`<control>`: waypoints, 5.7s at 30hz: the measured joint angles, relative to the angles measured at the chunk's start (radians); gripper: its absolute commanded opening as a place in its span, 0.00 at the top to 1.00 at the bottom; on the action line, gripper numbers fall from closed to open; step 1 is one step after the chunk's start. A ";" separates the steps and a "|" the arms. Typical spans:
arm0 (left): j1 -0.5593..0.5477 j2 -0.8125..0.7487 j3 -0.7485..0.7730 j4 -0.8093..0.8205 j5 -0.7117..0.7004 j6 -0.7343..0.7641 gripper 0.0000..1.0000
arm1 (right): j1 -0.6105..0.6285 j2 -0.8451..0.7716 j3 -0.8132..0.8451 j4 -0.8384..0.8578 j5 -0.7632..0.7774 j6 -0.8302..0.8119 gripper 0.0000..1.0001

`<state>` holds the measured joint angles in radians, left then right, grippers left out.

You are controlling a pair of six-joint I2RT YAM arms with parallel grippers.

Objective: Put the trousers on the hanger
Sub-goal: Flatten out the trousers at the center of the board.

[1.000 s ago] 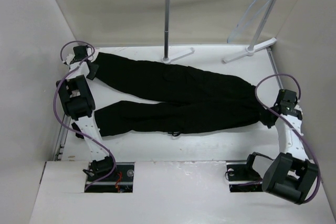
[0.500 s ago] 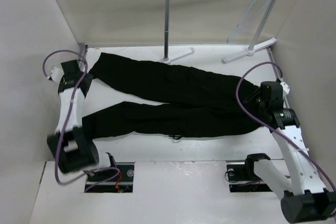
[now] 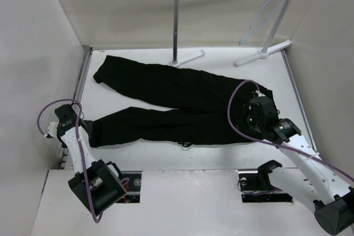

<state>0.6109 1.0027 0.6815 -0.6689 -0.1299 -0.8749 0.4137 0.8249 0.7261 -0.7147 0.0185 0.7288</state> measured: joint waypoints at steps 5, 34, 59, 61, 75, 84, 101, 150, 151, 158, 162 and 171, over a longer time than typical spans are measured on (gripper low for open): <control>0.064 0.057 0.000 0.072 0.008 -0.002 0.43 | 0.066 0.007 -0.002 0.019 -0.027 0.000 0.81; -0.162 0.502 0.645 0.108 -0.067 0.027 0.74 | 0.039 0.021 -0.002 0.069 -0.010 0.009 0.44; -0.174 0.253 0.047 0.165 -0.064 0.050 0.42 | -0.284 0.037 -0.185 0.074 0.034 0.123 0.38; -0.155 0.304 0.047 0.201 -0.042 0.047 0.47 | -0.310 0.055 -0.200 0.072 0.035 0.136 0.39; -0.129 0.248 0.046 0.209 -0.049 0.010 1.00 | -0.474 0.276 -0.213 0.120 0.009 0.205 0.98; -0.131 0.031 0.047 -0.109 -0.232 0.084 0.51 | -0.497 0.081 -0.181 0.019 0.068 0.186 0.36; -0.281 0.389 0.469 0.059 -0.146 0.080 0.44 | -0.272 -0.092 -0.088 0.017 0.072 0.099 0.90; -0.298 0.824 0.514 0.489 -0.222 0.086 0.46 | -0.223 0.064 -0.106 0.169 -0.060 0.056 0.45; -0.285 0.823 0.513 0.485 -0.222 0.089 0.46 | -0.227 0.058 -0.106 0.169 -0.062 0.053 0.45; -0.247 0.782 0.571 0.490 -0.213 0.098 0.46 | -0.227 0.052 -0.106 0.169 -0.078 0.049 0.59; -0.291 0.803 0.708 0.498 -0.161 0.102 0.53 | -0.224 0.063 -0.106 0.169 -0.080 0.045 0.90; -0.370 1.029 0.799 0.504 -0.026 0.039 0.78 | -0.210 0.092 -0.106 0.169 -0.077 0.063 0.91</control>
<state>0.2409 2.0319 1.4807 -0.1646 -0.1558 -0.8364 0.2039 0.9165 0.6197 -0.5461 -0.0586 0.7921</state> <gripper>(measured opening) 0.226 0.086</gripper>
